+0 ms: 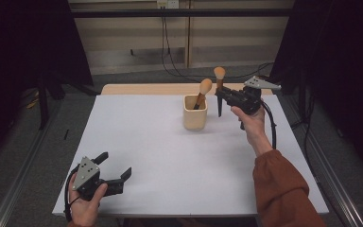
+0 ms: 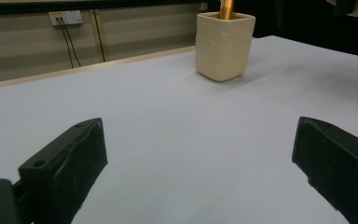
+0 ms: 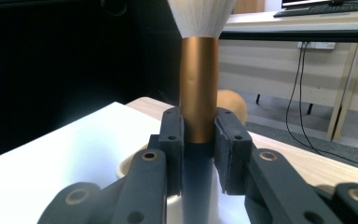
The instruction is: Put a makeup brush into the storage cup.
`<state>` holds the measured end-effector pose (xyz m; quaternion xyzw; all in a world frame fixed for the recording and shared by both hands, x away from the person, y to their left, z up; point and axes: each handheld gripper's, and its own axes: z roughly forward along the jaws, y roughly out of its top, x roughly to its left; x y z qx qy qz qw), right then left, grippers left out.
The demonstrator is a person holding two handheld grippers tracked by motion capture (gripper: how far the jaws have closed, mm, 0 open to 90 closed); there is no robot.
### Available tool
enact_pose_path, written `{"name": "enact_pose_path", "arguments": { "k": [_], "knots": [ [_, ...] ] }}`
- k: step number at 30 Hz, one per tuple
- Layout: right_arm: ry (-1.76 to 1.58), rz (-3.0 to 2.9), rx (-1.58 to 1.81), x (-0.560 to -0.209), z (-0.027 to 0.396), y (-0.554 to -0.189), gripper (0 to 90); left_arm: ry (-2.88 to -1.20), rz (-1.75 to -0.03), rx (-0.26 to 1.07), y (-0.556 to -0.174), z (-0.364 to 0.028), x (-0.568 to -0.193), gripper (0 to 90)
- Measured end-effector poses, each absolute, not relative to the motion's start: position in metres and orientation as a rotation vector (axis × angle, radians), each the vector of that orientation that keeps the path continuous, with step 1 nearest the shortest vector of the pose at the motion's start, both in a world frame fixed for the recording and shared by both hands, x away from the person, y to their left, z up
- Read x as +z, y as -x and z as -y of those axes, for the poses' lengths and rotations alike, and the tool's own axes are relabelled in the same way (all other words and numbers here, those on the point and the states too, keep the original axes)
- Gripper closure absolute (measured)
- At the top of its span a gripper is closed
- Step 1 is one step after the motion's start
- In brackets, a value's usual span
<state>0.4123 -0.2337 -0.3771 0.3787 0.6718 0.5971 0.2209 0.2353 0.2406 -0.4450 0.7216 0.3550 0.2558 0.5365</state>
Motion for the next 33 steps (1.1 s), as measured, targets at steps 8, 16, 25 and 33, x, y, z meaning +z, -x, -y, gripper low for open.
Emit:
{"name": "enact_pose_path", "arguments": {
  "k": [8, 16, 25, 33],
  "knots": [
    [-1.004, -1.836, 1.677, -0.358, 0.219, -0.416, 74.6, -1.714, -0.842, 0.605, -0.235, -0.241, -0.445, 2.9],
    [-0.985, -1.829, 1.682, -0.348, 0.207, -0.422, 74.6, -1.711, -0.841, 0.605, -0.235, -0.240, -0.445, 2.9],
    [-0.963, -1.830, 1.696, -0.344, 0.194, -0.428, 74.5, -1.717, -0.835, 0.611, -0.235, -0.241, -0.444, 2.8],
    [-0.953, -1.841, 1.667, -0.338, 0.180, -0.437, 74.5, -1.717, -0.834, 0.609, -0.235, -0.241, -0.444, 2.8]
  ]
}}
